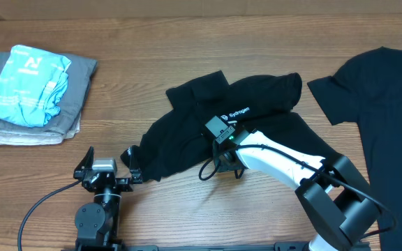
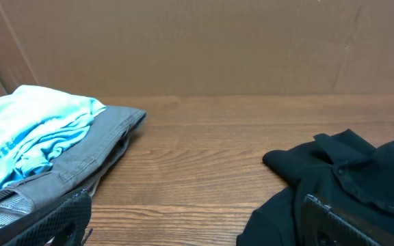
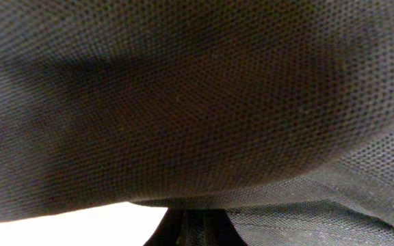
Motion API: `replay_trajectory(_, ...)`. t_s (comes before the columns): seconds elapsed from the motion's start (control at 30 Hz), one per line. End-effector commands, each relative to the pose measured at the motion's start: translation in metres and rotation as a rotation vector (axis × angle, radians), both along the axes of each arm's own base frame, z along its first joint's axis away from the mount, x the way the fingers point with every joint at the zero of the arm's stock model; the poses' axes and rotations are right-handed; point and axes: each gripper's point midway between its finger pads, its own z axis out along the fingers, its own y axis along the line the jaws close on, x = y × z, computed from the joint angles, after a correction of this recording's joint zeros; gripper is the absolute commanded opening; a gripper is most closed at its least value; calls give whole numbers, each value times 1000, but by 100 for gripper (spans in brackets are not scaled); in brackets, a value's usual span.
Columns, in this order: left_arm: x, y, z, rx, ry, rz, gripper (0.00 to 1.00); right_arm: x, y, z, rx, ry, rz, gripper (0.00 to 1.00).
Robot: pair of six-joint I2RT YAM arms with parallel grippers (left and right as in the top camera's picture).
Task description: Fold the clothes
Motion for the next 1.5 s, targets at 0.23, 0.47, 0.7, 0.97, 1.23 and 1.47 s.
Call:
replay_trajectory(0.23, 0, -7, 1, -19, -11, -35, 100, -13, -7, -12, -16, 63, -33, 4)
replay_trajectory(0.47, -7, -36, 26, -72, -49, -207, 100, -14, -9, -12, -29, 65, -33, 4)
replay_trajectory(0.7, -34, -19, 57, -112, 192, -102, 100, -14, -10, -12, -30, 66, -34, 4)
replay_trajectory(0.97, -27, -29, 92, -131, 610, -123, 100, -15, -10, -12, -32, 69, -34, 4)
replay_trajectory(1.23, 13, -30, 74, -71, 1077, -102, 100, -17, -12, -12, -39, 75, -37, 4)
replay_trajectory(1.47, 39, -23, 0, -4, 1366, -82, 46, -17, -12, -12, -41, 77, -37, 4)
